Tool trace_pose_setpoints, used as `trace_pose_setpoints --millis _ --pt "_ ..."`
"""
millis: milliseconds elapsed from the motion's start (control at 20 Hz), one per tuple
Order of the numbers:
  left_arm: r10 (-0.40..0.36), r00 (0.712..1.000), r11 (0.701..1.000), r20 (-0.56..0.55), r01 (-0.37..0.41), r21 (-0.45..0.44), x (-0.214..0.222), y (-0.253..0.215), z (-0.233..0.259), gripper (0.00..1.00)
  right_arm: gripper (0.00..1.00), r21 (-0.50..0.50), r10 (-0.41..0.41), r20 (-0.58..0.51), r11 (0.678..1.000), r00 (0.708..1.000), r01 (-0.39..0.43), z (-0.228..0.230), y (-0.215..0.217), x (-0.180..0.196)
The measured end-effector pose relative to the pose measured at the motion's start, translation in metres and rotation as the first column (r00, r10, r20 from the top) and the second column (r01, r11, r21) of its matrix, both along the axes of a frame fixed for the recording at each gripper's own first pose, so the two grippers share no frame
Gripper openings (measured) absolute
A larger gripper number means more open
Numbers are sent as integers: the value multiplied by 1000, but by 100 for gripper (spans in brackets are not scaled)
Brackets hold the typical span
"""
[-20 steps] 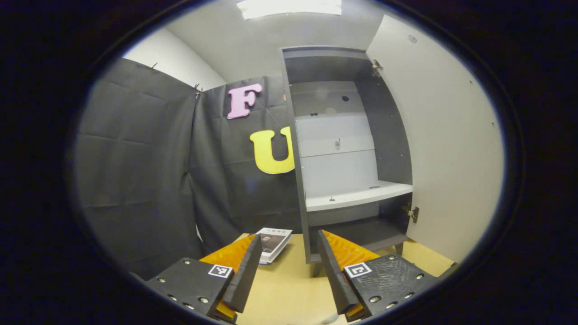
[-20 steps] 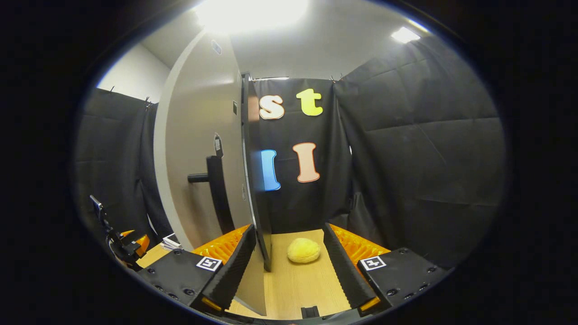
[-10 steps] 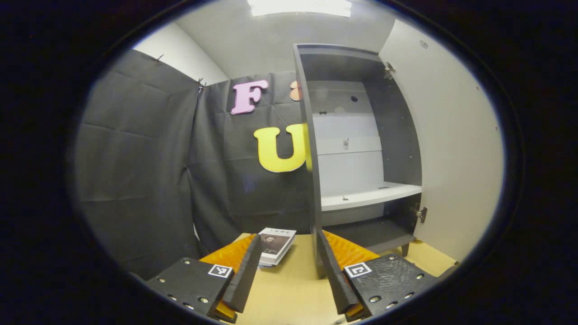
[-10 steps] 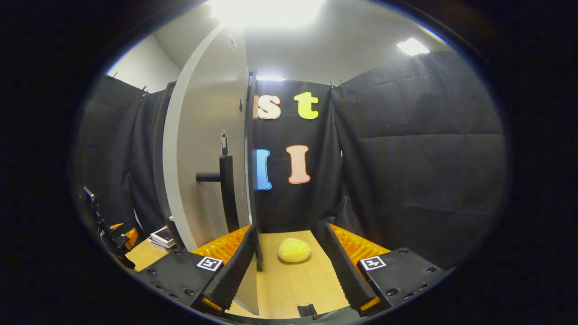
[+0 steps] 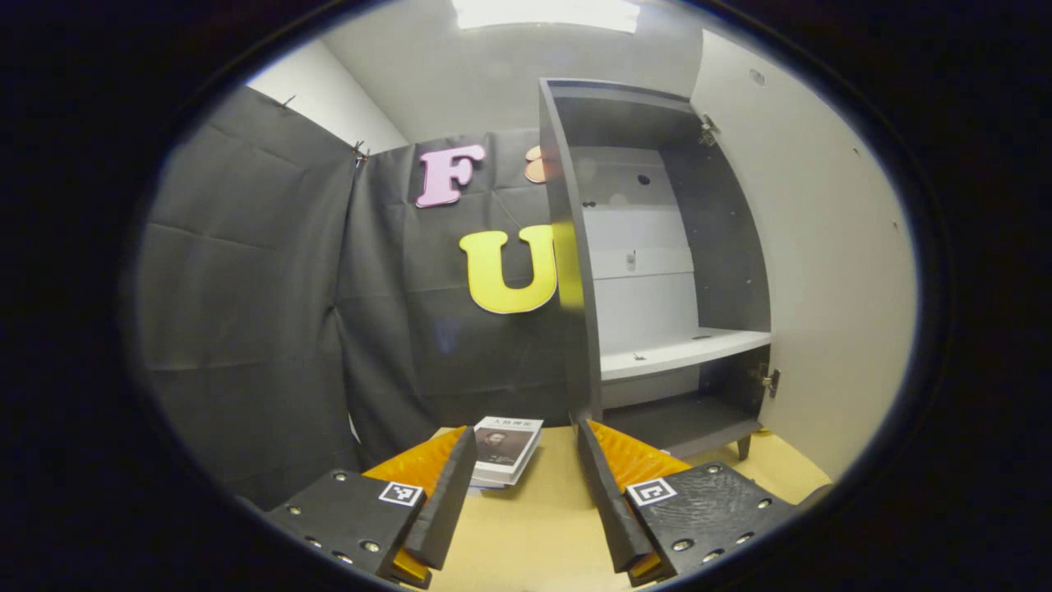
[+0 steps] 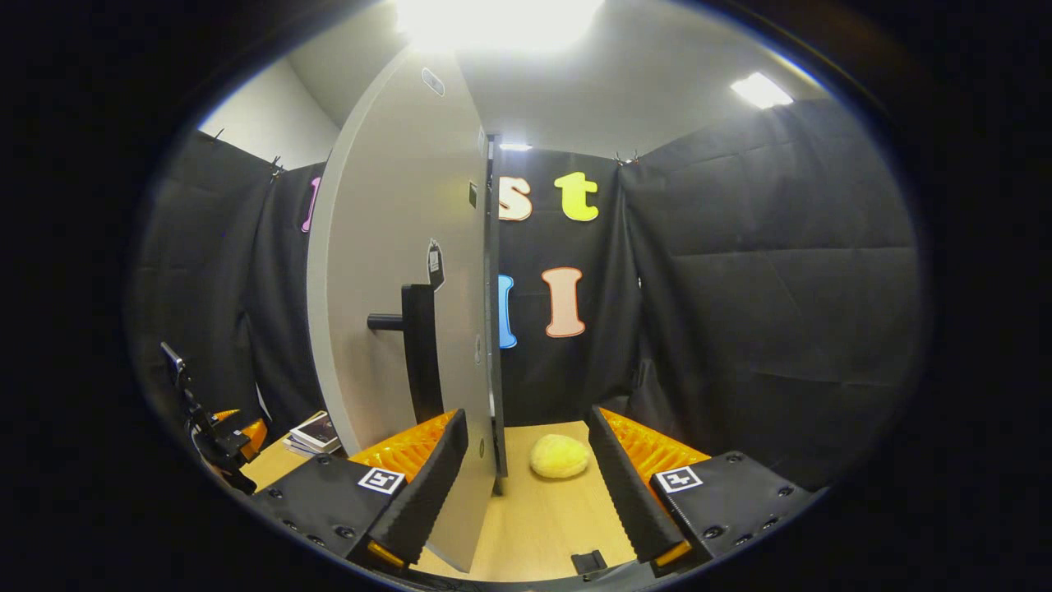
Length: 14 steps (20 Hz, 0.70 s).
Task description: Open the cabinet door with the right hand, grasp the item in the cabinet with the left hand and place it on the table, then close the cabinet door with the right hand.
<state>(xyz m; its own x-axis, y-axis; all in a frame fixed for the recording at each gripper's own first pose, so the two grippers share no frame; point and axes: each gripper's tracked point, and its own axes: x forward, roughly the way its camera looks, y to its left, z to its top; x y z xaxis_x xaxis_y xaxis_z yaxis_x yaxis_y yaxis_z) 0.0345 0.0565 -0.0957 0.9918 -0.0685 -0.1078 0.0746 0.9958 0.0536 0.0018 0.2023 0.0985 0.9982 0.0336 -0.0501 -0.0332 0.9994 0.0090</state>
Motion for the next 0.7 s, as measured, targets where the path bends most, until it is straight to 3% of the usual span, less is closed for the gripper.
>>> trace_pose_setpoints --millis 350,400,700 --pt "4 1000 1000 -15 -4 4 -1 29 -11 74 92 5 52 5 999 999 -52 1 44 -2" --pt "4 1000 1000 -15 -4 5 -1 32 -11 74 95 5 58 6 998 998 -58 1 50 -1" --pt "2 1000 1000 -26 -2 7 -7 51 -20 74 92 2 103 8 995 995 -103 0 86 5"
